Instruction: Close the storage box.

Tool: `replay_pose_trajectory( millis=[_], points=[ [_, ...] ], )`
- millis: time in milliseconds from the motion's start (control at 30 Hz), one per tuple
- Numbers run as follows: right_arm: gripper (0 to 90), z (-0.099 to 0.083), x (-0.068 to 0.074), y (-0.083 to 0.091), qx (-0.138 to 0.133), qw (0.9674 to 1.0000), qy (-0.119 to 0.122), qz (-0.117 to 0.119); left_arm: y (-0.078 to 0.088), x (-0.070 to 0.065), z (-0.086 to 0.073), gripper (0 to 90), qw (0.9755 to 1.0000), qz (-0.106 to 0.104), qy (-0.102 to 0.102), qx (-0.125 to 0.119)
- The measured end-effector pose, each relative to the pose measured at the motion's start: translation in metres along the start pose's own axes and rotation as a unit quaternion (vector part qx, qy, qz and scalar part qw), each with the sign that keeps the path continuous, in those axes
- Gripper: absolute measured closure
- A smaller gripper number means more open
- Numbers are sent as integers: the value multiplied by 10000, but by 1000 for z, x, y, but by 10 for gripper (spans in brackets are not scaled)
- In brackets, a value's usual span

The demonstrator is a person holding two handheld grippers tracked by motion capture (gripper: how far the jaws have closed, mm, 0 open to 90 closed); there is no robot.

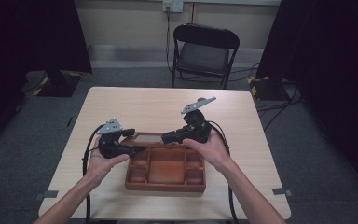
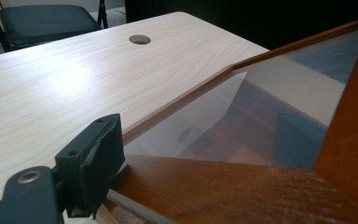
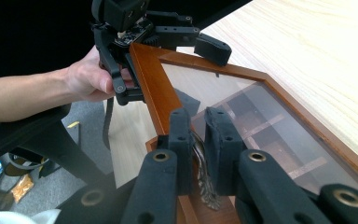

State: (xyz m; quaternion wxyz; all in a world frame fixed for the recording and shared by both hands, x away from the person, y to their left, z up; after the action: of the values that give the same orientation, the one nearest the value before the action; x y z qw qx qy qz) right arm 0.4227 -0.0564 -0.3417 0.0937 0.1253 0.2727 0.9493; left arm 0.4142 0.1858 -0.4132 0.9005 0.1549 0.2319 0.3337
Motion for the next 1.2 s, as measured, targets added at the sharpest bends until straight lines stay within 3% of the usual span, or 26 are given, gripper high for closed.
replay_pose_trajectory(
  millis=[267, 433, 567, 767, 867, 967, 1100, 1167, 1200],
  points=[
    [822, -1, 2, -1, 83, 10000, 20, 42, 1, -1, -3, 157, 9999, 37, -144, 51],
    [822, -2, 2, -2, 95, 9999, 20, 61, 5, 2, -5, 173, 9999, 11, -128, 7],
    [821, -2, 2, -1, 47, 10000, -11, 32, 9, 11, -6, 162, 9999, 99, 122, 12],
    [821, -5, 3, -2, 87, 9999, -17, 79, 20, 23, -14, 161, 9994, 293, 110, 131],
    [821, -8, 5, -4, 140, 9998, -6, 125, 27, 31, -21, 168, 9991, 291, 232, 212],
    [821, -10, 6, -4, 126, 9998, -36, 151, 29, 35, -25, 171, 9988, 391, 165, 263],
    [821, -16, 9, -6, 165, 9997, -13, 166, 31, 44, -29, 174, 9981, 447, 298, 301],
    [820, -17, 11, -6, 187, 9997, -13, 162, 33, 52, -31, 177, 9973, 592, 264, 357],
    [820, -19, 12, -7, 229, 9996, 23, 155, 33, 57, -31, 180, 9969, 616, 339, 351]
  ],
)
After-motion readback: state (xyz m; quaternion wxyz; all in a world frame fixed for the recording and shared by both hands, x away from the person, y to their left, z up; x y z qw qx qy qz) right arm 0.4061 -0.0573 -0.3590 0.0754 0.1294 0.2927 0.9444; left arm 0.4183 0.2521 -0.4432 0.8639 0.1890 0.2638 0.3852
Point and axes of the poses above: each handheld gripper's, and its own axes: y roughly backward along the jaws, z roughly out of its top, x roughly to its left, the point moved 3 cm from there along -y, roughly forward along the jaws, and after that the axes turned 12 degrees about y, right-handed, at the moved point
